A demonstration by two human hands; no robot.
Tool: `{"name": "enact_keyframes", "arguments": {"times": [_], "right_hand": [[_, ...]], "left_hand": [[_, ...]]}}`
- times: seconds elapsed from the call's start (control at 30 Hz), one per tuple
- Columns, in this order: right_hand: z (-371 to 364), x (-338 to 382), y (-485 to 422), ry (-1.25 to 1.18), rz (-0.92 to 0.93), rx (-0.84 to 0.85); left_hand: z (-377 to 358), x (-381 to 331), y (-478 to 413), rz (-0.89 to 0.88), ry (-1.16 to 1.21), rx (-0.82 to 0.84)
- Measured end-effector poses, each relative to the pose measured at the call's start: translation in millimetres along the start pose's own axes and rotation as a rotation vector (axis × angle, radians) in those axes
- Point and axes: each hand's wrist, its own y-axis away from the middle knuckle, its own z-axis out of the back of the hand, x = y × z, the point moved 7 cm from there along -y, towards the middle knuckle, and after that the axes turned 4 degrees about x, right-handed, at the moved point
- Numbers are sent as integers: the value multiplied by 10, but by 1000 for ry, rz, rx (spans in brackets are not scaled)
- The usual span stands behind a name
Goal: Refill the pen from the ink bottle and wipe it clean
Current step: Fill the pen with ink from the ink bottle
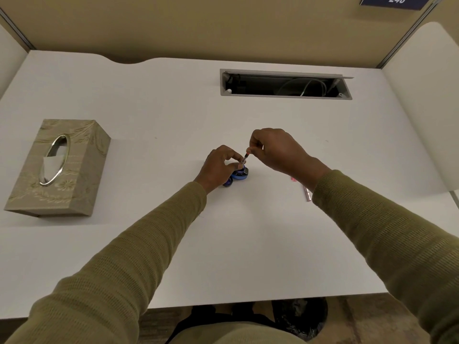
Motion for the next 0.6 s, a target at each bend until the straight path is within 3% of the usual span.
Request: {"name": "enact_keyframes", "arguments": {"times": [0.6], "right_hand": [[-4,-8,-15,-11,23,17]], "left_hand": [[4,-17,-13,-8,36,-4]]}}
